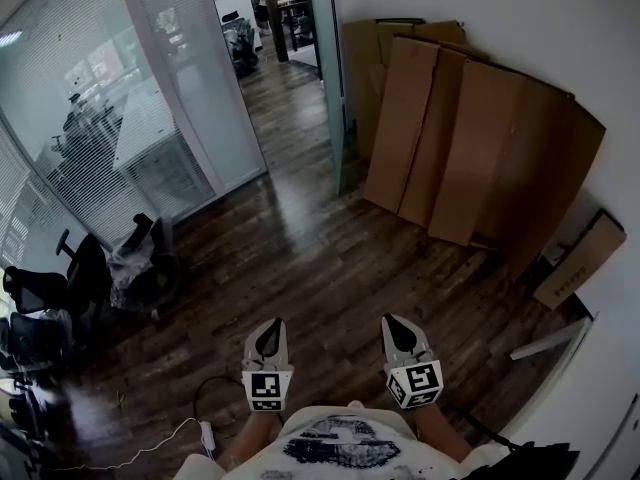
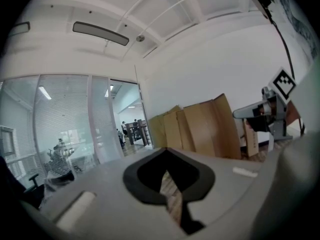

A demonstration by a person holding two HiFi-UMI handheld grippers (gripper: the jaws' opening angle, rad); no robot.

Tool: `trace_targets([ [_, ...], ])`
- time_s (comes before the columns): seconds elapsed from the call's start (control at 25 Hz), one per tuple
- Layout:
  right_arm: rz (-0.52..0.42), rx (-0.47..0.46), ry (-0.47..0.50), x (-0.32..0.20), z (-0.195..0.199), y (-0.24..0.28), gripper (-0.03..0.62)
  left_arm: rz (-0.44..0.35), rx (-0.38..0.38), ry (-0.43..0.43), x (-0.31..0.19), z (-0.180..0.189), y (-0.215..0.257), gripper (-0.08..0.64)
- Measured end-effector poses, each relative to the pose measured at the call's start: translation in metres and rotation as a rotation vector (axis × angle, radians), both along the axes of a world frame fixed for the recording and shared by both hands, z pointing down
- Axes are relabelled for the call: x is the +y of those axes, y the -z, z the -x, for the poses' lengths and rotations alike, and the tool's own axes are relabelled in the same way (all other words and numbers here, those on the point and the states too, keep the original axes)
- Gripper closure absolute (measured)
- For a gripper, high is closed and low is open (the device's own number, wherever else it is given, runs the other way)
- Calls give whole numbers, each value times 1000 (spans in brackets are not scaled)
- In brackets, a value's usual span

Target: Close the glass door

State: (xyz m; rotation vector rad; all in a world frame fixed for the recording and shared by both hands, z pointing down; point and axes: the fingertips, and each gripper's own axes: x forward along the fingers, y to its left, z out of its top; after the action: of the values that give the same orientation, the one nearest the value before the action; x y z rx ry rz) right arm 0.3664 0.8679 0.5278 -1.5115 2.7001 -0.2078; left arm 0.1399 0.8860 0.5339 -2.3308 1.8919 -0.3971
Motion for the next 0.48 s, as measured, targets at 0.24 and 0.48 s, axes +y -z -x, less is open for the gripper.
trace_targets([
  [0.24, 11, 1, 9, -5, 1, -6, 584, 12, -2, 7, -1, 0, -6, 561],
  [0.48, 32, 12, 22, -19, 7, -14, 584, 6, 7, 15, -14, 4, -9, 561],
])
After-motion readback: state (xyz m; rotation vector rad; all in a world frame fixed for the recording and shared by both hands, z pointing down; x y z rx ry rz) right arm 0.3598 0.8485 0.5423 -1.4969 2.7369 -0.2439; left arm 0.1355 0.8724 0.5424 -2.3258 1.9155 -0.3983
